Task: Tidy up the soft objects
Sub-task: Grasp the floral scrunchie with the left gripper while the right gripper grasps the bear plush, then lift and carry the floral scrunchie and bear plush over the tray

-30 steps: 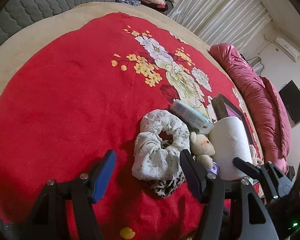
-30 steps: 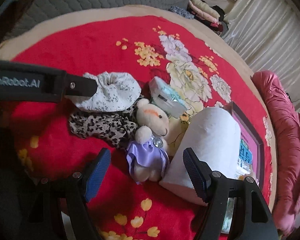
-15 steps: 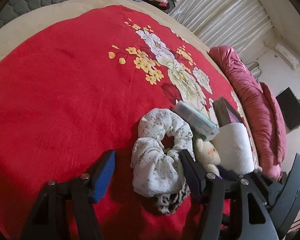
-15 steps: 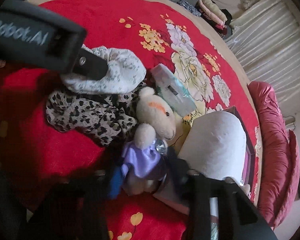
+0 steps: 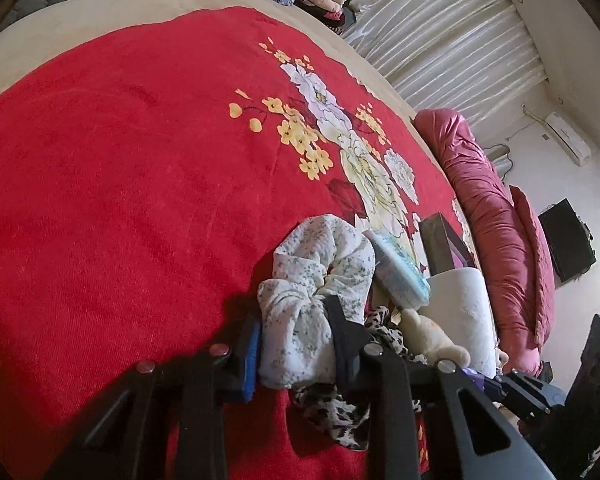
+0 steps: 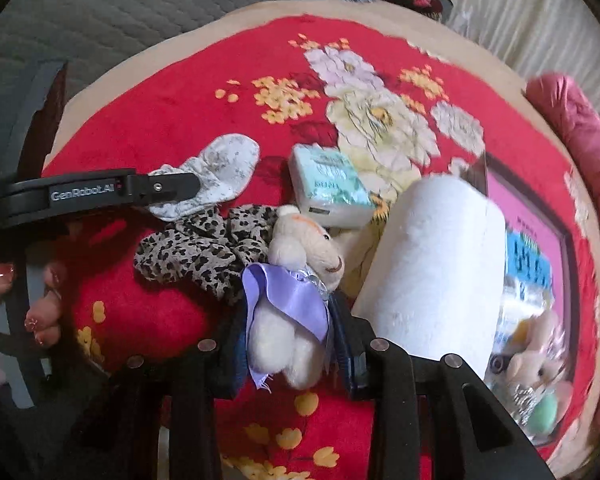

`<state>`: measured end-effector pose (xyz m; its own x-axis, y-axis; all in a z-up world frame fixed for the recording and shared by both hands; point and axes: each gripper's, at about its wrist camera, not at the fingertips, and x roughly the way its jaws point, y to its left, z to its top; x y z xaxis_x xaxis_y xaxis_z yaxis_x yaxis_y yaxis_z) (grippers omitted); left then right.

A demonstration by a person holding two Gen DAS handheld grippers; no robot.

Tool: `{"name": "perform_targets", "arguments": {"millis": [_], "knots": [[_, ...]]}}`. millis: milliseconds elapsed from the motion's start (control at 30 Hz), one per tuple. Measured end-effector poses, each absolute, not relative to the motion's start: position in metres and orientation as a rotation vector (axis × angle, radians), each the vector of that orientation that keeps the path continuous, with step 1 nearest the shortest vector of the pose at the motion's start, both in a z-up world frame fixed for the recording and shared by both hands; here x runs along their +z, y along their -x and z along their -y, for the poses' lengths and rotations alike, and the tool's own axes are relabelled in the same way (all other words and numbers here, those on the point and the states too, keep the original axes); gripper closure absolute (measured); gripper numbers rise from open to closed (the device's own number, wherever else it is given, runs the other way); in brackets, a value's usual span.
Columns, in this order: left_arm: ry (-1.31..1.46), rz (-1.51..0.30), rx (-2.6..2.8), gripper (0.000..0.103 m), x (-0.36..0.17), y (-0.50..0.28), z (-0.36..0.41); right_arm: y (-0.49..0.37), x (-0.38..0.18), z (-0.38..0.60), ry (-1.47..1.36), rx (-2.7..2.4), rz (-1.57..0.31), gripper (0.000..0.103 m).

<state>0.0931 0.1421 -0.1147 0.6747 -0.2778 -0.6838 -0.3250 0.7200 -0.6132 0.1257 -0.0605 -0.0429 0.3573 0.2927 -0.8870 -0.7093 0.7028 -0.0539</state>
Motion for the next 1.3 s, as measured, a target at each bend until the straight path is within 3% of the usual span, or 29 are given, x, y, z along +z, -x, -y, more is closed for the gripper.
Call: {"name": "perform_targets", "arguments": {"millis": [367,500,767,900,1300], "knots": [[0.804,-0.858,0.030,0.074,-0.117,-0.091,-0.145,-0.113,-0.064,0.060,0.390,0.704,-1.112,0.061],[0.811,-0.859,0.027,0.074,-0.117,-0.089,-0.147,-0.109,-0.068,0.062,0.397,0.728,-1.141,0.048],[0.813,-0.859,0.027,0.074,-0.117,-0.089,-0.147,-0.096,-0.073,0.057,0.543,0.735,-1.100,0.046],[0.812,-0.859,0.028,0.074,-0.117,-0.089,-0.147,-0.093,-0.070,0.059,0.560,0.756,-1.090,0.065],[0.804,-0.860,0.029,0.074,-0.117,-0.089,-0.146,-0.103,-0.037,0.086,0.364,0.760,-0.998,0.080]]}}
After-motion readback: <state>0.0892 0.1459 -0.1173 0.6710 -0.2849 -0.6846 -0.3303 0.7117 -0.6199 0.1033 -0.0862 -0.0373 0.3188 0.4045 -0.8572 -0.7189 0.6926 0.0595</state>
